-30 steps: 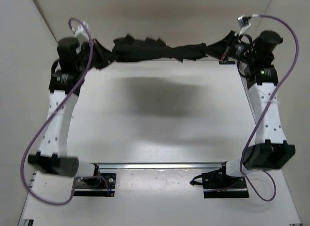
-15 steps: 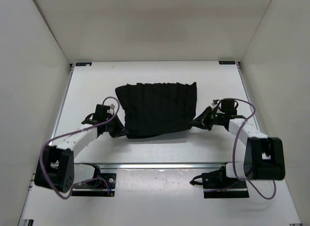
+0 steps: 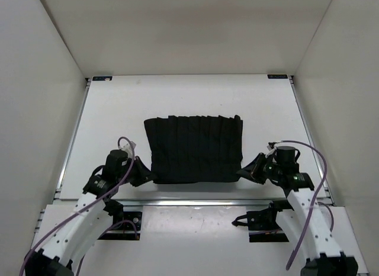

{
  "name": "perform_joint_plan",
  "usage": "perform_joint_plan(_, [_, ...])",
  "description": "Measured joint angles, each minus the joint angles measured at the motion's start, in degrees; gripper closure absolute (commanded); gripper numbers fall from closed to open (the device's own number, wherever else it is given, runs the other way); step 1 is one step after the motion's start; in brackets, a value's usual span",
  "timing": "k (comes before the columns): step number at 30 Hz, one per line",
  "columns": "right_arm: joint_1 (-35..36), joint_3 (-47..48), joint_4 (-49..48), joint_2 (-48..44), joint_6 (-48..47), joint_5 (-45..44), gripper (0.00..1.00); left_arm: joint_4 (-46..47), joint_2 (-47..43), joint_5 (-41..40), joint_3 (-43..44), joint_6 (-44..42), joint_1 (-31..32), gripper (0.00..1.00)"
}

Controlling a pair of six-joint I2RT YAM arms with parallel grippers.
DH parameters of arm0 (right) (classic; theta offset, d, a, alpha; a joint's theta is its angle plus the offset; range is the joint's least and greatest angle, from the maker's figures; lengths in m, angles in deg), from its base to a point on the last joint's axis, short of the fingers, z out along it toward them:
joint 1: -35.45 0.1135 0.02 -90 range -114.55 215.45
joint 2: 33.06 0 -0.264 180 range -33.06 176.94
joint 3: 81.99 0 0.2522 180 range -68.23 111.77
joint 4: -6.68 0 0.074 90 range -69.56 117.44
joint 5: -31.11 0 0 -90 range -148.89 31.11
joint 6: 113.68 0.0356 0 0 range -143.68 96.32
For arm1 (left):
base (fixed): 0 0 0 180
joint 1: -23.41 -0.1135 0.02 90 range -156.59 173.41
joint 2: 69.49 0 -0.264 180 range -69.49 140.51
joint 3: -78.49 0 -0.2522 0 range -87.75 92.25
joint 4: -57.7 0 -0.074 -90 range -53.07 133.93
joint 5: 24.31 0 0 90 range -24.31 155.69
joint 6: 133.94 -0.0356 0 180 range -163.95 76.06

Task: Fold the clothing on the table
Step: Fold the skirt

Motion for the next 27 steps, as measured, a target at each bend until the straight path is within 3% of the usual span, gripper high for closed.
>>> perform_joint_plan(6, [-0.4, 0.2, 11.9, -16.8, 2.5, 0.6, 1.0, -9.9, -9.8, 0.7, 2.8, 1.4, 0.0, 1.0])
perform_joint_plan(12, [1.1, 8.9, 23.7, -21.5, 3.8, -0.7, 1.0, -18.9, -12.1, 2.8, 11.0, 1.0, -0.6, 1.0])
perform_joint_plan(16, [5.7, 17.5, 22.5, -16.3, 2.7, -4.8, 1.0, -18.6, -5.9, 2.9, 17.9, -0.7, -1.4, 1.0])
perform_joint_plan(19, [6.5, 18.1, 17.9, -8.8, 0.2, -6.5, 1.0, -14.3, 0.4, 1.8, 18.6, -2.0, -2.7, 1.0])
perform_joint_plan(24, [-2.2, 10.6, 6.3, 2.6, -3.5, 0.2, 1.0, -3.9, 11.9, 3.5, 14.6, -3.0, -6.1, 1.0])
perform_joint_plan(27, [-3.2, 9.4, 3.3, 8.4, -4.9, 1.1, 1.0, 0.9, 19.2, 4.4, 13.8, -3.4, -6.6, 1.0])
